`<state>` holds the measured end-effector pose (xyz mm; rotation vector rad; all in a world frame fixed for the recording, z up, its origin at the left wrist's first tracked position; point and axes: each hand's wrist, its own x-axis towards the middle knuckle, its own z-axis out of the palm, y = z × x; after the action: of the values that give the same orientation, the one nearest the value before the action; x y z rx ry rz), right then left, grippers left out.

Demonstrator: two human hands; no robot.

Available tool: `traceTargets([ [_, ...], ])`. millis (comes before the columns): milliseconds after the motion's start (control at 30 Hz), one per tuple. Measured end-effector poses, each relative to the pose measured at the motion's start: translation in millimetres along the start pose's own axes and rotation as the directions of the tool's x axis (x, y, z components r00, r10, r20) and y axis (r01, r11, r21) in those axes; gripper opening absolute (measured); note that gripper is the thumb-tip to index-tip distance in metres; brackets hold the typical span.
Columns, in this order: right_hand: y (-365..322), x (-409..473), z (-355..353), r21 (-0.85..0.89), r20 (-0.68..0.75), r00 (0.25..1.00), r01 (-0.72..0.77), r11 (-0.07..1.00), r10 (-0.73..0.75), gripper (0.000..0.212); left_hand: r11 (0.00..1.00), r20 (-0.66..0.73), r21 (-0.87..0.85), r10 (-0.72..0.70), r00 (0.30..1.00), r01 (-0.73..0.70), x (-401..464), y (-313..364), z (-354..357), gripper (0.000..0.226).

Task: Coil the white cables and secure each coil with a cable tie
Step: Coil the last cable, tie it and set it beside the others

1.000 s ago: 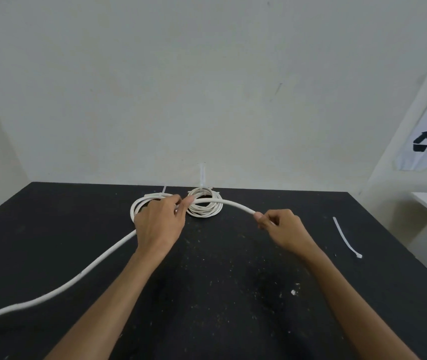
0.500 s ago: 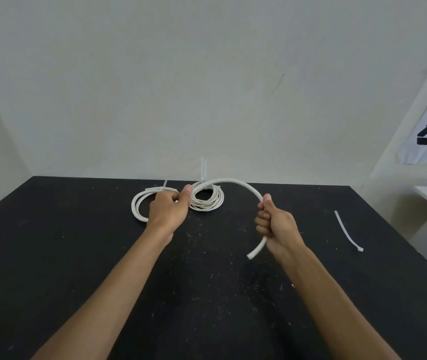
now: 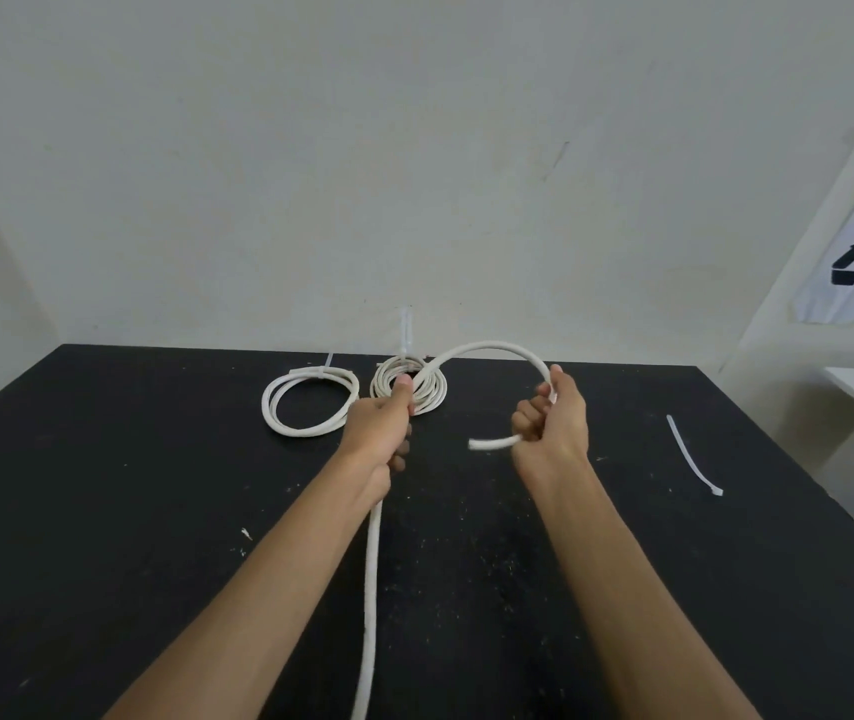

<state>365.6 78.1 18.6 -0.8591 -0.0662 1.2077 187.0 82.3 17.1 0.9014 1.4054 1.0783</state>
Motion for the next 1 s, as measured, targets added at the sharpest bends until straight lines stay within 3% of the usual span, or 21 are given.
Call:
traceTargets([
  [133, -7, 4, -21, -0.397, 0.122, 0.990, 0.111, 0.911, -0.067, 0.037, 0.994, 0.002, 0.108, 0.011, 1.000, -0.011, 2, -1, -22, 0.045],
  [167, -11, 4, -25, -0.557, 0.140, 0.982, 0.187, 0.809, -0.131, 0.038, 0.988, 0.019, 0.152, 0.003, 1.000, -0.006, 1, -3, -27, 0.044],
  [267, -22, 3, -29, -0.870, 0.297, 0.901, 0.392, 0.298, -0.316, 0.034, 0.966, 0.082, 0.257, 0.016, 0.997, -0.036, -3, -4, -32, 0.045],
  [367, -30, 5, -22, -0.826, 0.560, 0.798, 0.557, -0.082, -0.224, 0.032, 0.953, 0.163, 0.296, 0.023, 0.986, -0.071, -7, 2, -27, 0.044],
  [433, -33, 14, -18, -0.764, 0.633, 0.771, 0.607, -0.217, -0.069, 0.029, 0.956, 0.190, 0.278, 0.042, 0.981, -0.094, -9, 6, -24, 0.042],
  [533, -37, 22, -15, -0.731, 0.662, 0.749, 0.636, -0.248, -0.031, 0.016, 0.956, 0.225, 0.266, 0.061, 0.972, -0.122, -12, 10, -25, 0.040],
  [700, -34, 16, -12, -0.698, 0.715, 0.696, 0.704, -0.132, -0.067, 0.026, 0.943, 0.344, 0.290, 0.058, 0.937, -0.165, -13, 20, -28, 0.046],
  [867, -20, 5, -1, -0.674, 0.739, 0.668, 0.734, -0.085, -0.085, 0.024, 0.901, 0.315, 0.343, 0.155, 0.936, -0.264, -10, 31, -13, 0.041],
  [1000, -16, 1, 1, -0.730, 0.647, 0.755, 0.653, 0.200, -0.103, 0.044, 0.973, 0.270, 0.090, 0.179, 0.946, -0.210, -7, 27, -9, 0.037],
])
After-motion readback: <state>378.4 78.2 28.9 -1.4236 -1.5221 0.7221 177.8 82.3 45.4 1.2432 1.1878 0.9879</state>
